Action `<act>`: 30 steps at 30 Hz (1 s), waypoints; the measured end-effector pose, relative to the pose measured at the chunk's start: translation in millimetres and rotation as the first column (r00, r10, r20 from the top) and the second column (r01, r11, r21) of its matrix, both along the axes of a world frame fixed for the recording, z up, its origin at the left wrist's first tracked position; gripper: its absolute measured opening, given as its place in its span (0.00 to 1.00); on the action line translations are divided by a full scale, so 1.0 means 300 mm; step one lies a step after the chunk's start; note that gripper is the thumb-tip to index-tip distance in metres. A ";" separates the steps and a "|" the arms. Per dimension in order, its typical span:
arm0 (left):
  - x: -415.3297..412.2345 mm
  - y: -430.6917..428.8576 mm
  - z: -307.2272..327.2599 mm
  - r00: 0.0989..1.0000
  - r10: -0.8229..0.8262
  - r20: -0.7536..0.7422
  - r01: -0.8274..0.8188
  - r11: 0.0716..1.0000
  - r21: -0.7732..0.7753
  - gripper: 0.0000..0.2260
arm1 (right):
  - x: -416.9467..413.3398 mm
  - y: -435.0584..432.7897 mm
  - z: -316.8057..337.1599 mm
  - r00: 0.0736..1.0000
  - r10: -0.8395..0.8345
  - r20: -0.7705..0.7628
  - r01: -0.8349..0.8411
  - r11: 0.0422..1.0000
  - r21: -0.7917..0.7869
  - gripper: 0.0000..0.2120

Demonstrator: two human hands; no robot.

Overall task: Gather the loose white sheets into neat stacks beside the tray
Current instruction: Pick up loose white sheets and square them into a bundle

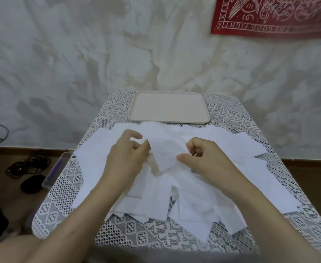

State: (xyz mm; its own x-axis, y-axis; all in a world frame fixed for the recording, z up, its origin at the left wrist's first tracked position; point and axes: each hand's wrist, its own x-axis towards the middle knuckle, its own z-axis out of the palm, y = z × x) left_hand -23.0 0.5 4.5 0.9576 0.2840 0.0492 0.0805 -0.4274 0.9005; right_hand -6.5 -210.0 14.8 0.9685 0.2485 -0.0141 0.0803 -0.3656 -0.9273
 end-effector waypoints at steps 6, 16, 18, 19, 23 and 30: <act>-0.029 -0.039 0.039 0.992 -0.082 -0.091 0.014 0.813 -0.582 0.25 | -0.042 0.004 0.008 0.995 0.072 -0.068 -0.075 0.996 -0.043 0.18; -0.090 -0.079 0.011 0.968 -0.248 0.027 0.240 0.897 -0.371 0.10 | -0.094 -0.032 0.040 0.992 0.074 -0.104 -0.056 0.985 0.161 0.12; -0.091 -0.110 0.002 0.955 -0.295 0.016 0.282 0.891 -0.355 0.13 | -0.087 -0.047 0.027 0.994 0.056 -0.098 -0.038 0.985 0.171 0.11; -0.086 -0.125 -0.006 0.952 -0.306 0.009 0.291 0.897 -0.333 0.14 | -0.082 -0.057 0.022 0.994 0.054 -0.090 -0.038 0.984 0.172 0.10; -0.057 -0.157 -0.012 0.965 -0.259 0.026 0.257 0.933 -0.251 0.09 | -0.021 -0.152 -0.001 0.991 -0.100 0.091 0.106 0.992 -0.063 0.12; -0.043 -0.177 -0.017 0.974 -0.220 -0.048 0.199 0.940 -0.277 0.14 | 0.071 -0.398 -0.087 0.917 -0.377 0.134 0.395 0.799 -0.454 0.10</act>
State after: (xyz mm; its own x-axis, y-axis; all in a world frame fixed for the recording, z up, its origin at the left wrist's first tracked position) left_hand -35.9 -52.6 -0.6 0.9946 0.0688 -0.0775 0.0891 -0.1848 0.9787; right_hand 14.7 -329.3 -11.3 0.9849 -0.1730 0.0047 -0.1299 -0.7571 -0.6403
